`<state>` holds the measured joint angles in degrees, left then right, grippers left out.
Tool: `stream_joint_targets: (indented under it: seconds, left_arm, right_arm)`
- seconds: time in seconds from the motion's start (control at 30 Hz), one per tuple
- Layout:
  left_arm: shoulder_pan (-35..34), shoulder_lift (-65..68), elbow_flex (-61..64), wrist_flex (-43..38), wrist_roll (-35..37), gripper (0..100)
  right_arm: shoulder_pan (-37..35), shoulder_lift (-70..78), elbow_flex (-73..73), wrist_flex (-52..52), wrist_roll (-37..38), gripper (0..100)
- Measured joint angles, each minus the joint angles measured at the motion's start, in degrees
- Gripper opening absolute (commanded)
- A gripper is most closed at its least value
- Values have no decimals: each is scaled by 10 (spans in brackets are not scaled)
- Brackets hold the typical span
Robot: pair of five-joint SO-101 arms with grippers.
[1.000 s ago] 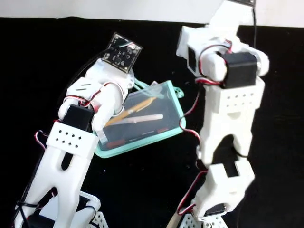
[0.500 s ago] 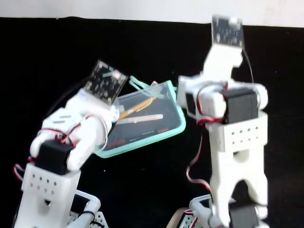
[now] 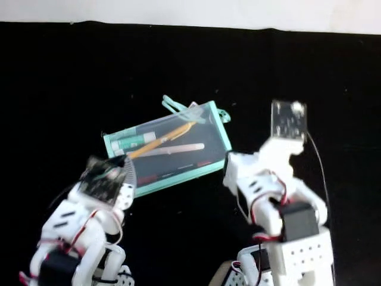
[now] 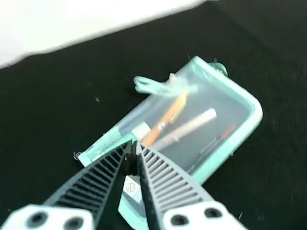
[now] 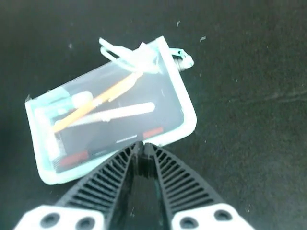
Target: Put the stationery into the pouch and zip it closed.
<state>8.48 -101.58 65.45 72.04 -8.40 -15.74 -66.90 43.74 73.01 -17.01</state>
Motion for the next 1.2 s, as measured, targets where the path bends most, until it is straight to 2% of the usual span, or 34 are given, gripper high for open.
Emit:
stream_joint_targets:
  seconds: [0.23, 0.4, 0.53, 0.73, 1.07, 1.2]
  left_arm:
    - [-120, -20, 27, -13, 4, 7]
    - [-180, -18, 101, -59, 4, 7]
    - [-207, -18, 184, -98, 4, 7]
    - [-228, -18, 265, -105, 4, 7]
    - [-230, -18, 308, -109, 4, 7]
    - [-230, -18, 308, -98, 4, 7]
  right_arm:
    - [3, -92, 118, -93, 0, 6]
    - [59, -98, 201, -161, 3, 6]
    - [85, -98, 261, -177, 3, 6]
    - [91, -98, 358, -188, 3, 6]
    - [100, -98, 504, -343, 3, 6]
    - [142, -98, 506, -348, 60, 6]
